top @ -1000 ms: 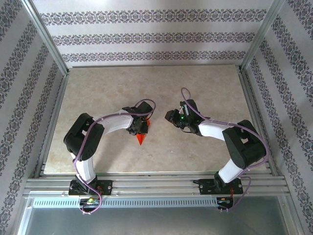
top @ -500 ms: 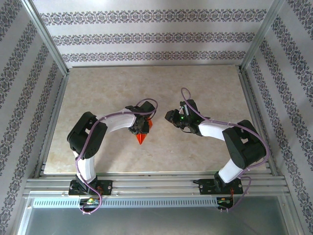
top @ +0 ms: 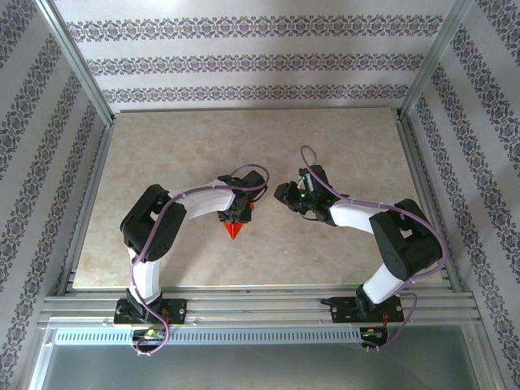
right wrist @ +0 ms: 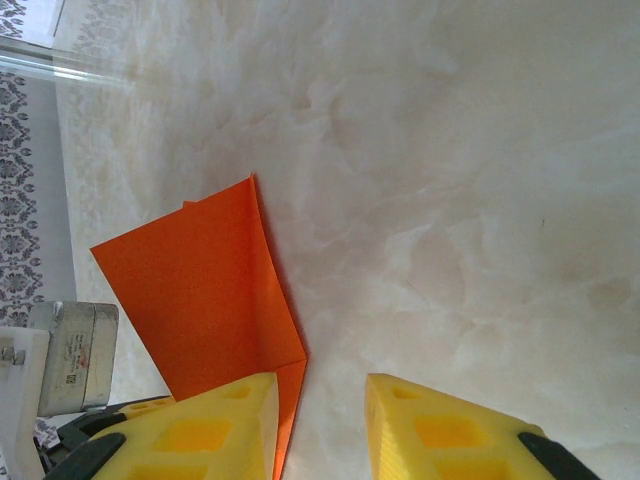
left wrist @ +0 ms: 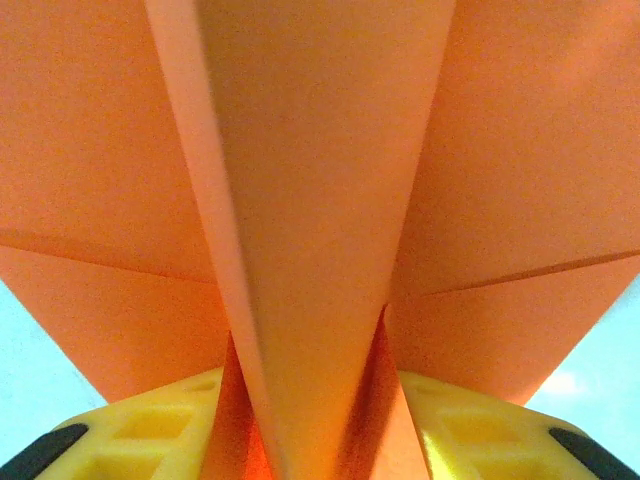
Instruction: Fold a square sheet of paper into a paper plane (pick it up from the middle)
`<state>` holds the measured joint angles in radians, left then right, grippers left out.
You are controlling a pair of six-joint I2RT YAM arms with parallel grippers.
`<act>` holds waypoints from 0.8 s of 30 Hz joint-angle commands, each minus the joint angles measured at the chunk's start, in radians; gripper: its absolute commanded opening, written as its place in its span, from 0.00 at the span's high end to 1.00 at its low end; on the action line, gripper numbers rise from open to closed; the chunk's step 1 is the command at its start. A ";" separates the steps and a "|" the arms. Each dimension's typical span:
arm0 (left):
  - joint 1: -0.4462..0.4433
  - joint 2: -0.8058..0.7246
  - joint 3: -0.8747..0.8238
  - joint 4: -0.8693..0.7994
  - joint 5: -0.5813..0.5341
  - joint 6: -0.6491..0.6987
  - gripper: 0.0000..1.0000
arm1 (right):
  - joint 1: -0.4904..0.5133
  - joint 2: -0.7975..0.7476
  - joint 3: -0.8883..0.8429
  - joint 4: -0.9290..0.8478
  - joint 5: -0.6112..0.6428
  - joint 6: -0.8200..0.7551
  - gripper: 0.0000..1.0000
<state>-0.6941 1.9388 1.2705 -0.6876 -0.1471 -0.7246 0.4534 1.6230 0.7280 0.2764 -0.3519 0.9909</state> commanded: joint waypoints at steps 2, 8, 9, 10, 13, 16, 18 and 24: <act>-0.012 0.061 -0.019 -0.044 0.004 -0.027 0.62 | -0.009 -0.003 -0.009 0.001 0.013 -0.015 0.70; -0.012 -0.004 -0.006 -0.041 0.004 -0.020 0.65 | -0.009 -0.002 -0.006 0.001 0.011 -0.015 0.70; -0.010 -0.018 -0.001 -0.043 0.002 -0.018 0.64 | -0.009 -0.001 -0.006 0.001 0.012 -0.015 0.70; -0.010 -0.030 0.003 -0.047 -0.002 -0.017 0.63 | -0.009 -0.002 -0.006 0.001 0.011 -0.014 0.70; -0.010 -0.068 0.011 -0.053 -0.007 -0.013 0.62 | -0.009 -0.001 -0.006 0.001 0.011 -0.015 0.70; -0.010 -0.094 0.001 -0.047 -0.011 -0.017 0.63 | -0.009 0.000 -0.007 0.003 0.013 -0.014 0.71; -0.007 -0.095 -0.010 -0.038 -0.010 -0.019 0.65 | -0.009 0.001 -0.007 0.001 0.012 -0.012 0.71; -0.005 -0.057 -0.014 -0.035 0.004 -0.019 0.70 | -0.009 0.003 -0.009 0.004 0.011 -0.011 0.71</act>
<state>-0.6945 1.8679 1.2671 -0.6960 -0.1421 -0.7361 0.4534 1.6234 0.7280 0.2764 -0.3519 0.9909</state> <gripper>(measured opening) 0.299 0.288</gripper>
